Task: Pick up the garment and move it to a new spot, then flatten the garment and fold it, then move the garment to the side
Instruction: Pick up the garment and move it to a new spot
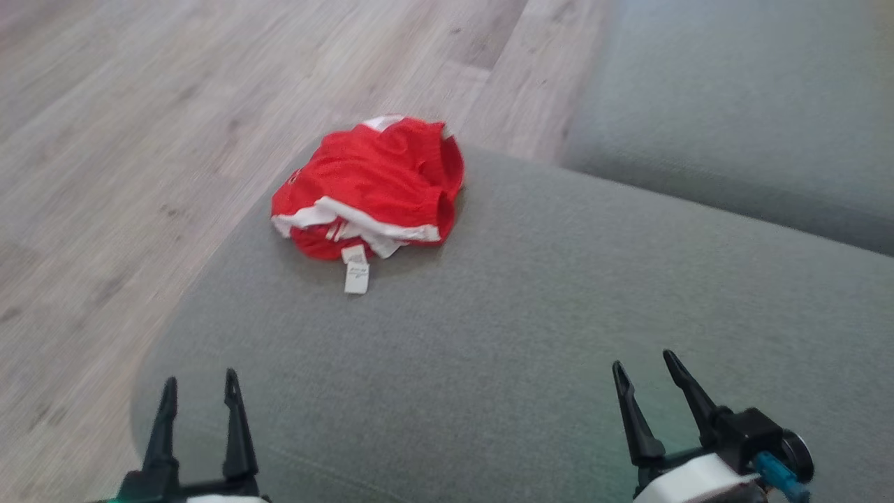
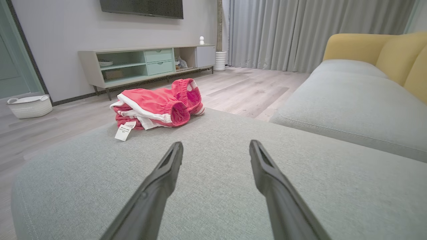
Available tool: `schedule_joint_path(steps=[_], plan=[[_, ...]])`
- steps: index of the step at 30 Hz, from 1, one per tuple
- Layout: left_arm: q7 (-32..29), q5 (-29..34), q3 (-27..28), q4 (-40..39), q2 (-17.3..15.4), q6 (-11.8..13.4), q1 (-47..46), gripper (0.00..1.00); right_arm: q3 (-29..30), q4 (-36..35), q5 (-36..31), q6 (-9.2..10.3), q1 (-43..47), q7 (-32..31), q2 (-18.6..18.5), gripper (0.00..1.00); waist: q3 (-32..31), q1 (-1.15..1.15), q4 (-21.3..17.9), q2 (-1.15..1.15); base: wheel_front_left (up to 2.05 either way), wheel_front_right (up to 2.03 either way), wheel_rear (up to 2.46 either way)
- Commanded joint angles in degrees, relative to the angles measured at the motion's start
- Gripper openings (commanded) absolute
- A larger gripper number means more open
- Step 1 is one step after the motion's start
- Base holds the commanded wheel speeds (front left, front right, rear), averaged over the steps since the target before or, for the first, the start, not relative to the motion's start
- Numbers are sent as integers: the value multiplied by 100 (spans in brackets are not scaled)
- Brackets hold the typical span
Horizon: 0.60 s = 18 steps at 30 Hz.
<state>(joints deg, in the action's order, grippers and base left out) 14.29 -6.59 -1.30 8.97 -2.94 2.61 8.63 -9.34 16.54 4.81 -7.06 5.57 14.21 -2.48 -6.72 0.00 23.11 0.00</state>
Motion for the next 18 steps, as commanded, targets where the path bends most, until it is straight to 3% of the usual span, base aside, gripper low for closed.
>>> schedule_joint_path(steps=[1,13,18], plan=[[71,-42,234,-263,6,82,-282,100,-155,-156,-68,-43,-351,79,-40,100,175,0,174,0,0,0,0],[71,130,762,-685,6,315,-823,100,261,-157,-557,-43,-191,79,-40,100,555,0,427,0,0,0,0],[71,115,890,-782,6,180,-1747,100,454,-325,-1058,-43,-440,79,-94,100,1275,0,297,0,0,0,0]])
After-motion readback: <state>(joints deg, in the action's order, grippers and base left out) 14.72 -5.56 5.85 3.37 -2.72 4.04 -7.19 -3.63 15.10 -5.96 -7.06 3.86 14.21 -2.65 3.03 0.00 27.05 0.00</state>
